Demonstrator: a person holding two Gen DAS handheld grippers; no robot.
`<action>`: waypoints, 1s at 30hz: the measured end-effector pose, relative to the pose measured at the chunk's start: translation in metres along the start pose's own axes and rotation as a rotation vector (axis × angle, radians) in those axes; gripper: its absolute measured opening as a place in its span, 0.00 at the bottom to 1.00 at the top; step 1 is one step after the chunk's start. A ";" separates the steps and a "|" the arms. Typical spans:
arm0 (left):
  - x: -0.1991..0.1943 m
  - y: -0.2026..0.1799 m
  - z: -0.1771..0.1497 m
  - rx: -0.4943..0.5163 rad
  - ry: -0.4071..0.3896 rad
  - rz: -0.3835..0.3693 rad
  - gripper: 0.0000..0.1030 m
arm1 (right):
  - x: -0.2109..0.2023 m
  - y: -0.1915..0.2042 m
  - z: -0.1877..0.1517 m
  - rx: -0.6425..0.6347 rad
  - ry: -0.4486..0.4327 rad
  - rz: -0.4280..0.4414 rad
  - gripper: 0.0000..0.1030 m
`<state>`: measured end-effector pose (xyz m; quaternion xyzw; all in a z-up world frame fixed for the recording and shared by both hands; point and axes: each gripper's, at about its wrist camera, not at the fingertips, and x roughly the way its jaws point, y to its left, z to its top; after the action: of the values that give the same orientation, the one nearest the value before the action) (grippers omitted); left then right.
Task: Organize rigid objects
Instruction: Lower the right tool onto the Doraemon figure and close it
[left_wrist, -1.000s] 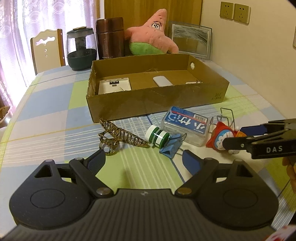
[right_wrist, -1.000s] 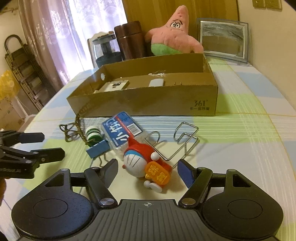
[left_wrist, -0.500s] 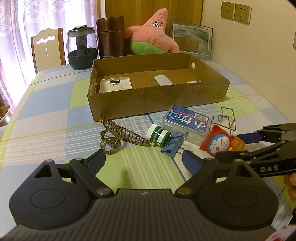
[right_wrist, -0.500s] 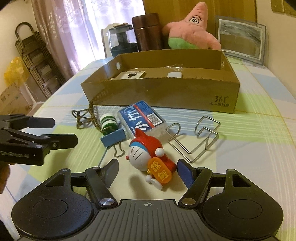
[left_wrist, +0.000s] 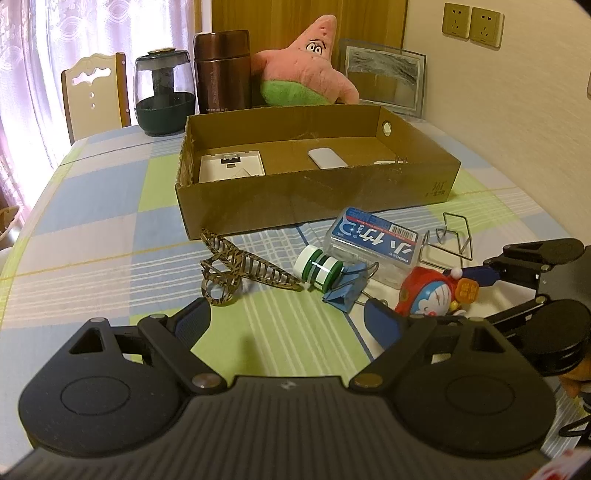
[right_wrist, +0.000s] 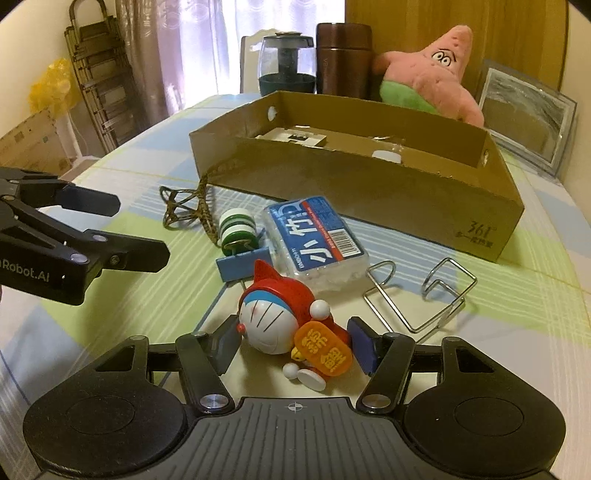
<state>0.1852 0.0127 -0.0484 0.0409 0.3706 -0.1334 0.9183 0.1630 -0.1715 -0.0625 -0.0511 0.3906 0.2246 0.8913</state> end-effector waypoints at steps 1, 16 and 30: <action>0.000 0.000 0.000 0.000 -0.001 0.000 0.85 | 0.000 -0.001 0.000 0.003 -0.003 -0.002 0.58; 0.004 -0.005 0.000 0.014 -0.020 -0.021 0.85 | -0.027 -0.019 0.012 0.091 -0.102 -0.076 0.58; 0.035 -0.038 0.007 0.268 -0.062 -0.075 0.60 | -0.044 -0.050 0.019 0.186 -0.117 -0.104 0.58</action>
<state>0.2039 -0.0331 -0.0668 0.1452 0.3223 -0.2174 0.9098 0.1715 -0.2270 -0.0225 0.0247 0.3539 0.1432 0.9239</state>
